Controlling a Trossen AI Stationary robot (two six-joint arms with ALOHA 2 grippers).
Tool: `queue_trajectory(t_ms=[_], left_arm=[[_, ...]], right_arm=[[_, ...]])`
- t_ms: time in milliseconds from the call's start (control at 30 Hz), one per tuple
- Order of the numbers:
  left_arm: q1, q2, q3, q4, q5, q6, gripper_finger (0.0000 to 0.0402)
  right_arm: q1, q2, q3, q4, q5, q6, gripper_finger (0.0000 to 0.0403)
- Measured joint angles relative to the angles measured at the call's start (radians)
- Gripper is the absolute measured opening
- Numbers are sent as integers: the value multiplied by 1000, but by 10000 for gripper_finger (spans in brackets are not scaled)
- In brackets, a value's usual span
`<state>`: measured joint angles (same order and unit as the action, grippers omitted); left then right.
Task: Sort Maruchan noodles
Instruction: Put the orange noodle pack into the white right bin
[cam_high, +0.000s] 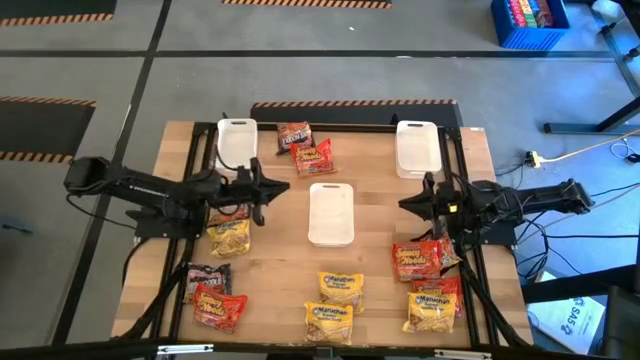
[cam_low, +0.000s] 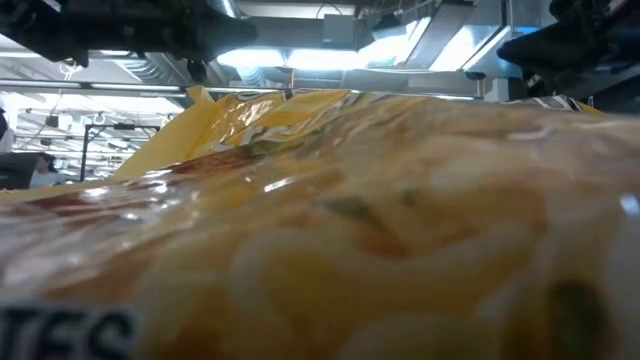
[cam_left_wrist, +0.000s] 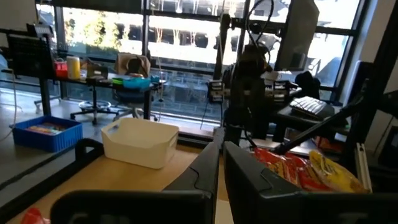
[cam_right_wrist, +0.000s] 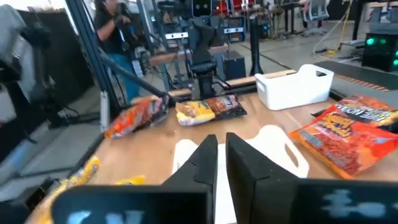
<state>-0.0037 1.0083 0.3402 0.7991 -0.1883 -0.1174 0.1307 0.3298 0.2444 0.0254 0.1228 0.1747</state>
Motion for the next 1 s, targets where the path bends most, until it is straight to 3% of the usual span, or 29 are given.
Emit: queue_trajectory(t_ms=[133,300,533,733,867,1000], left_arm=[[-42,58,5,29,-8,-26,20],[-96,118,5,96,-11,-31,20],[-61,165,5,132,-13,-22,20],[-47,173,5,141,-14,-29,20],[-54,173,5,156,-14,-29,20],[-76,181,5,159,-11,-29,20]], right_arm=[[0,112,102,-120,-14,1,74],[0,242,250,-413,-72,60,173],[0,346,341,-623,-71,93,288],[0,362,385,-716,-82,227,323],[-7,363,399,-774,-114,261,324],[-46,394,399,-882,-220,348,315]])
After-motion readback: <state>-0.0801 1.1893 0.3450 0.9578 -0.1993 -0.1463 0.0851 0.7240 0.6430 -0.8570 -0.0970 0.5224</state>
